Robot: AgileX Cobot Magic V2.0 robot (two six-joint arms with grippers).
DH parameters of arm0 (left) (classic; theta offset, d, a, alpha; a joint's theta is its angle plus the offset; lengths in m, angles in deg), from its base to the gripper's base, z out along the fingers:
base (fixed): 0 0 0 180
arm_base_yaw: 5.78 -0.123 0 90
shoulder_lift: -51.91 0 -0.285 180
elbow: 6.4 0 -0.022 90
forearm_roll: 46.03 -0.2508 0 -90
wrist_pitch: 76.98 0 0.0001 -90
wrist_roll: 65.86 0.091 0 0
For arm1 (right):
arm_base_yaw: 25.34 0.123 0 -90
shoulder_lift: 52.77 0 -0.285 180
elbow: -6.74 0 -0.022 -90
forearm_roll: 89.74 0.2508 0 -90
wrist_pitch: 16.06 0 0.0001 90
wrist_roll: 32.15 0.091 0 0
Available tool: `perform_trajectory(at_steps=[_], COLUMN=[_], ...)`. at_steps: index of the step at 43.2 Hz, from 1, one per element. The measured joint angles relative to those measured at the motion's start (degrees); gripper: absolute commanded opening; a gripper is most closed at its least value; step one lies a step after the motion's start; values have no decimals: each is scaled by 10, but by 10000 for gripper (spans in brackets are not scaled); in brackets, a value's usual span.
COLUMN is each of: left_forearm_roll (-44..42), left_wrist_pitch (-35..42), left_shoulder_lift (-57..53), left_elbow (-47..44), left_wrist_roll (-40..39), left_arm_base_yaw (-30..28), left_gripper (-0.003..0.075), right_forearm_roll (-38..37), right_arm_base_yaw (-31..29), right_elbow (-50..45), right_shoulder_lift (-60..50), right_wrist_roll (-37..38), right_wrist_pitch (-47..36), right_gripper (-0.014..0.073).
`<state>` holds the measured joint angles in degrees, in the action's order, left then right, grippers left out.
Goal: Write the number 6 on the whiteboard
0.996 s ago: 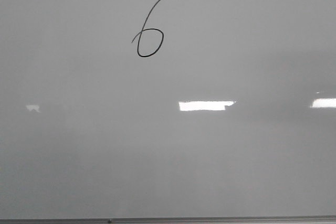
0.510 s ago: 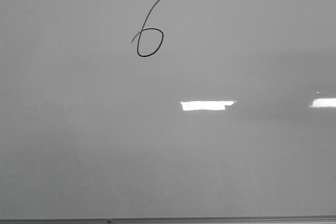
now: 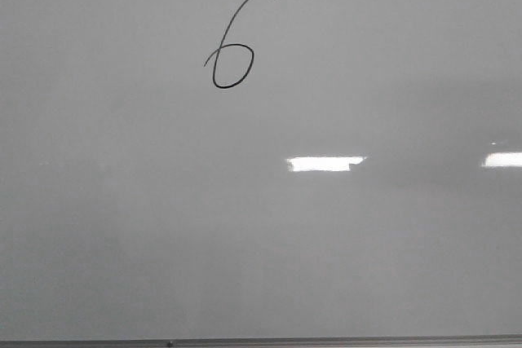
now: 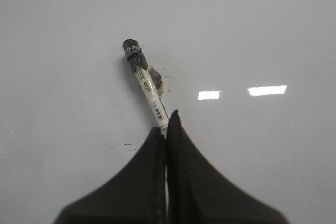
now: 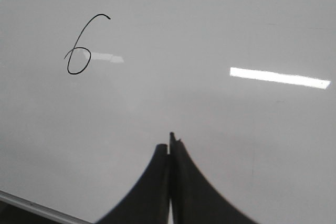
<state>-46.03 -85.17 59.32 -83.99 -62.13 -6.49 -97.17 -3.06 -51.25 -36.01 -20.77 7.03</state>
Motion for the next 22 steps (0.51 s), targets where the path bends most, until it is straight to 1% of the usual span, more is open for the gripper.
perform_trajectory(at_steps=[12, 15, 22], left_forearm_roll=[0, 0, 0], left_wrist_pitch=[1, 1, 1], left_shoulder_lift=[0, 0, 0], left_elbow=[0, 0, 0], left_wrist_roll=[0, 0, 0], left_arm_base_yaw=[0, 0, 0], left_gripper=[-20, -20, -20], right_forearm_roll=[-8, 5, 69], right_arm_base_yaw=[-4, -17, -74], right_elbow=[-13, -34, -107], right_shoulder_lift=[-1, -1, -11], right_wrist_roll=[-8, -35, -114], right_wrist_pitch=[-10, -36, -125], right_gripper=[-61, -61, -61])
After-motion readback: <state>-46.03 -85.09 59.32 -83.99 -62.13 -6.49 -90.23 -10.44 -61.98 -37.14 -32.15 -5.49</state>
